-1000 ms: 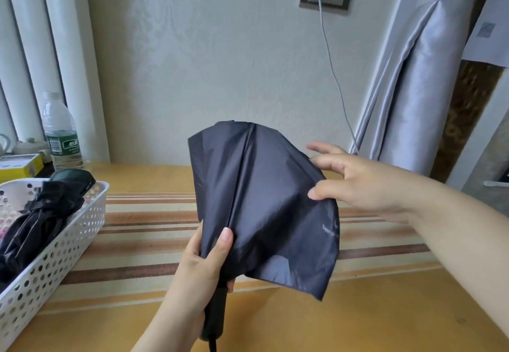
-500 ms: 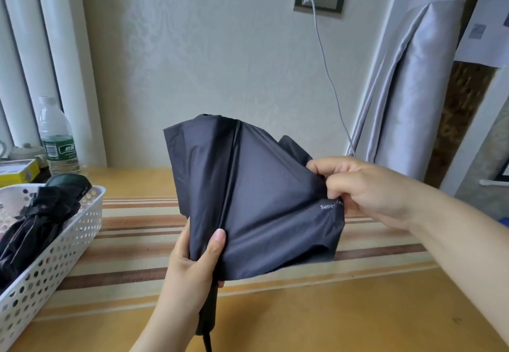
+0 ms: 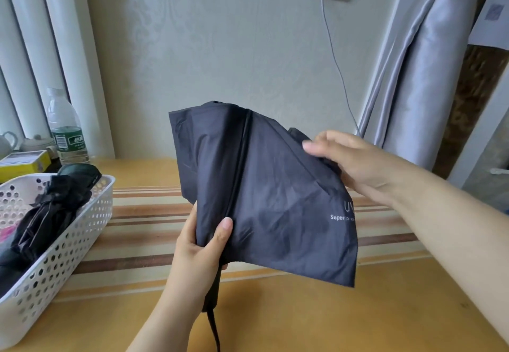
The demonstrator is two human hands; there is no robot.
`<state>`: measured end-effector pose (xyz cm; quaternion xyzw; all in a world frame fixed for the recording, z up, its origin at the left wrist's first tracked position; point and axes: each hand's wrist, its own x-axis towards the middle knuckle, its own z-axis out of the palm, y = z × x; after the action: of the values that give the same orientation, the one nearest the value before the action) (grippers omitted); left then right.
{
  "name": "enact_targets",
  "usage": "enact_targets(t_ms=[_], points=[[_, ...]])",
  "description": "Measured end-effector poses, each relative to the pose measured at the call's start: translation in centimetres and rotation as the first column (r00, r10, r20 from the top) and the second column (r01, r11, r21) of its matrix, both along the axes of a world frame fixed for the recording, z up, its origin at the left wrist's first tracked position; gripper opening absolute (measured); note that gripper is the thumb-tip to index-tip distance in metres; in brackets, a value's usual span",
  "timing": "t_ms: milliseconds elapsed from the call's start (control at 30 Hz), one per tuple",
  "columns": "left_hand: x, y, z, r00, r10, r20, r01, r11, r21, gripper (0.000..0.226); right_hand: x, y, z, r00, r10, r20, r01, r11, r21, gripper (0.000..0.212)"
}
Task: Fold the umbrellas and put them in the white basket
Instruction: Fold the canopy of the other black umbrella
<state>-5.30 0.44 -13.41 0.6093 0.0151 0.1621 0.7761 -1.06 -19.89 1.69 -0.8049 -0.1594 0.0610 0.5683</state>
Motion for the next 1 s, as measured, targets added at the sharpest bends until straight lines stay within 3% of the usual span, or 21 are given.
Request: enact_targets(t_ms=[100, 200, 467, 600, 667, 767, 900, 1000], points=[[0.1, -0.3, -0.2, 1.0, -0.029, 0.004, 0.029, 1.0, 0.004, 0.061, 1.2, 1.0, 0.5, 0.977, -0.184, 0.106, 0.198, 0.97, -0.144, 0.036], [0.0, -0.4, -0.3, 0.999, -0.044, -0.001, 0.044, 0.999, 0.022, 0.064, 2.0, 1.7, 1.3, 0.947, -0.235, 0.22, 0.282, 0.935, -0.217, 0.013], [-0.2, -0.7, -0.5, 0.988, -0.148, -0.05, 0.149, 0.989, 0.014, 0.078, 2.3, 3.2, 2.0, 0.968, -0.06, 0.242, 0.111, 0.972, -0.205, 0.03], [-0.4, -0.9, -0.3, 0.976, -0.205, -0.075, 0.204, 0.979, -0.017, 0.054, 2.3, 3.1, 1.4, 0.985, -0.046, 0.168, 0.07, 0.987, -0.146, 0.03], [-0.4, -0.9, -0.3, 0.962, -0.261, -0.078, 0.257, 0.965, -0.056, 0.053, 2.3, 3.2, 1.0, 0.982, -0.052, 0.182, 0.075, 0.99, -0.121, 0.031], [-0.6, -0.9, -0.3, 0.938, -0.334, -0.091, 0.32, 0.937, -0.137, 0.058, 2.6, 3.3, 0.4, 0.967, -0.088, 0.24, 0.114, 0.989, -0.095, 0.032], [-0.7, -0.6, -0.1, 0.918, -0.388, -0.081, 0.369, 0.911, -0.184, 0.081, 2.8, 3.1, -0.2, 0.954, -0.097, 0.285, 0.125, 0.989, -0.079, 0.034], [-0.5, -0.5, -0.3, 0.918, -0.388, -0.084, 0.366, 0.908, -0.202, 0.06, 2.8, 2.9, -0.5, 0.953, -0.089, 0.289, 0.122, 0.988, -0.097, 0.031]])
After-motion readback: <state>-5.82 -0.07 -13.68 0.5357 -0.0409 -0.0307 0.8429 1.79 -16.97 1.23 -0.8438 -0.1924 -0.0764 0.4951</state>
